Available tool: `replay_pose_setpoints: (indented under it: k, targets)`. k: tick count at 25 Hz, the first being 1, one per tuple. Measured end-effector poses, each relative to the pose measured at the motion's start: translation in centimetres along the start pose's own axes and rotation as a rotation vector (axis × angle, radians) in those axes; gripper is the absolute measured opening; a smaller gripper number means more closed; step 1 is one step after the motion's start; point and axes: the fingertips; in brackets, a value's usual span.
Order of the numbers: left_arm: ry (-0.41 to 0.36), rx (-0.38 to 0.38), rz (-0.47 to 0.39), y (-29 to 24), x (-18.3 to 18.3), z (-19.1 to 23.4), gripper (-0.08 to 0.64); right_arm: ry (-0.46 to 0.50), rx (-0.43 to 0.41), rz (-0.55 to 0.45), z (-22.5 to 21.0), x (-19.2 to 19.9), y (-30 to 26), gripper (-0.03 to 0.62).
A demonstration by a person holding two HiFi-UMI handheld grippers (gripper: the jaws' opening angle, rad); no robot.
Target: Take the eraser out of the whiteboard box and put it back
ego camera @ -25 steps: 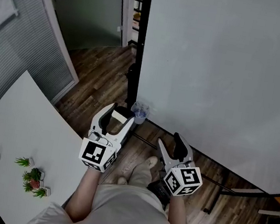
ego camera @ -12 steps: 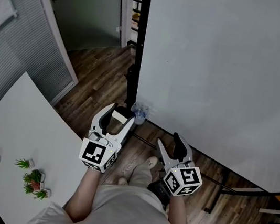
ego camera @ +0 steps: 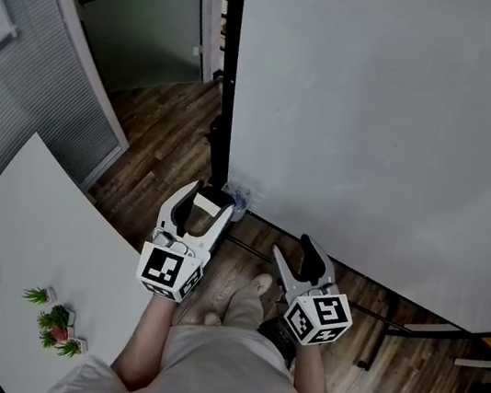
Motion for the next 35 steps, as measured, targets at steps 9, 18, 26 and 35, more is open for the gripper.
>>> replay_pose_setpoints:
  k: [9,18,26,35]
  targets:
    - [0.005,0.014,0.013,-1.5,0.6,-0.5,0.265,-0.011,0.006,0.005,-1.2,0.0,-0.3,0.275]
    - [0.001,0.024,0.029,-2.1,1.2,-1.0,0.265,-0.020,0.005,0.012,-1.9,0.3,-0.5,0.275]
    - [0.004,0.021,0.040,-2.3,1.8,-1.0,0.265,-0.027,0.009,0.015,-2.4,0.6,-0.4,0.275]
    - [-0.009,0.011,0.060,-2.6,2.6,-1.0,0.265,-0.039,0.011,0.021,-2.9,1.0,-0.3,0.275]
Point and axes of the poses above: the fingertips, and each gripper's own axes: y backward along the fingers, z to its left, x out of its underside, and after that the axes turned 11 degrees about -x, right-handed
